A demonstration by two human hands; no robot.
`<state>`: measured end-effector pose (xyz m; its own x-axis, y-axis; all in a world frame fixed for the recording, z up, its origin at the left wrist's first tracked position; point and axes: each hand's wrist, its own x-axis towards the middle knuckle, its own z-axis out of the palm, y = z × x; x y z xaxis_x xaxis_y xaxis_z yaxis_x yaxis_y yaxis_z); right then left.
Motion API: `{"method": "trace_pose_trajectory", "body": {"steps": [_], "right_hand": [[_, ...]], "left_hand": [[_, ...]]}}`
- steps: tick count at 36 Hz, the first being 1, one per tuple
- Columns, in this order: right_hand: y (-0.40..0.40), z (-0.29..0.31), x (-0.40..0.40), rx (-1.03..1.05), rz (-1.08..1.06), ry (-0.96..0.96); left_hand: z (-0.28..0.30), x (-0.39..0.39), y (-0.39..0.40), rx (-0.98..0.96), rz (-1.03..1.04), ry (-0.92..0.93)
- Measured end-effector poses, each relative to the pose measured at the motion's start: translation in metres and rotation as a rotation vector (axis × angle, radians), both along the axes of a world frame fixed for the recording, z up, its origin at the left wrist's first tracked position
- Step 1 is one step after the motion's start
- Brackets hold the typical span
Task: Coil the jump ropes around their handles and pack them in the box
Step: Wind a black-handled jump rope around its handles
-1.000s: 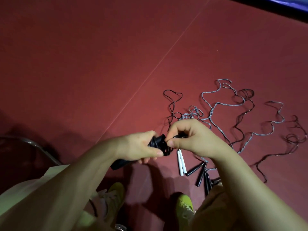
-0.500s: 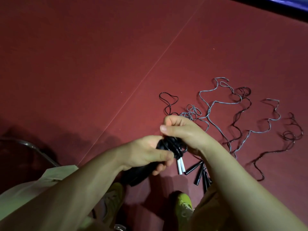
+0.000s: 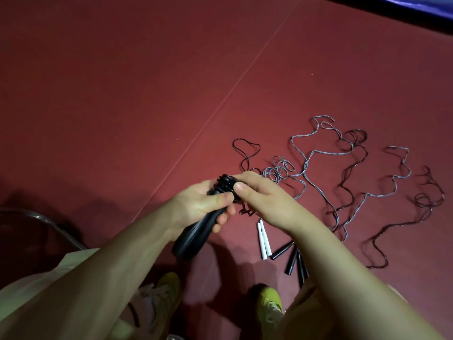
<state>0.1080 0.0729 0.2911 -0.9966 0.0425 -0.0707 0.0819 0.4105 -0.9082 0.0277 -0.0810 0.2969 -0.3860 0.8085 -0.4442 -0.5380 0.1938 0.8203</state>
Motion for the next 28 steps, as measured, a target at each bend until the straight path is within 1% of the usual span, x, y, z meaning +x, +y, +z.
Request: {"method": "trace_pose_trajectory", "body": {"steps": [2,4,6,10,13,15,19,22,25,28], "right_hand": [[0.0,0.001,0.0,-0.045,0.026,0.006],[-0.003,0.003,0.0,-0.186,0.035,-0.036],[-0.006,0.004,0.0,-0.286,0.021,-0.089],[-0.007,0.003,-0.001,-0.361,-0.017,-0.131],[-0.005,0.001,0.0,-0.38,-0.056,-0.134],[-0.003,0.0,0.002,-0.387,-0.077,-0.139],[0.005,0.0,0.005,-0.437,-0.196,-0.132],[0.005,-0.003,0.004,-0.479,-0.23,-0.118],[-0.001,-0.009,0.0,-0.494,-0.274,-0.153],[-0.009,-0.019,-0.004,-0.398,-0.275,-0.239]], "left_hand": [[0.001,-0.001,0.0,-0.025,0.012,0.051],[0.0,-0.001,0.0,-0.059,0.041,0.1],[-0.001,0.001,-0.001,-0.07,0.065,0.127],[-0.001,0.003,-0.002,-0.069,0.045,0.104],[-0.002,-0.001,-0.003,-0.078,0.043,0.008],[0.001,-0.004,-0.005,-0.067,0.002,-0.06],[0.002,-0.002,-0.01,-0.183,-0.119,-0.196],[-0.002,-0.003,-0.009,-0.18,-0.137,-0.165],[-0.002,-0.003,-0.006,-0.157,-0.099,-0.124],[-0.002,-0.005,-0.005,-0.181,-0.064,-0.049]]}}
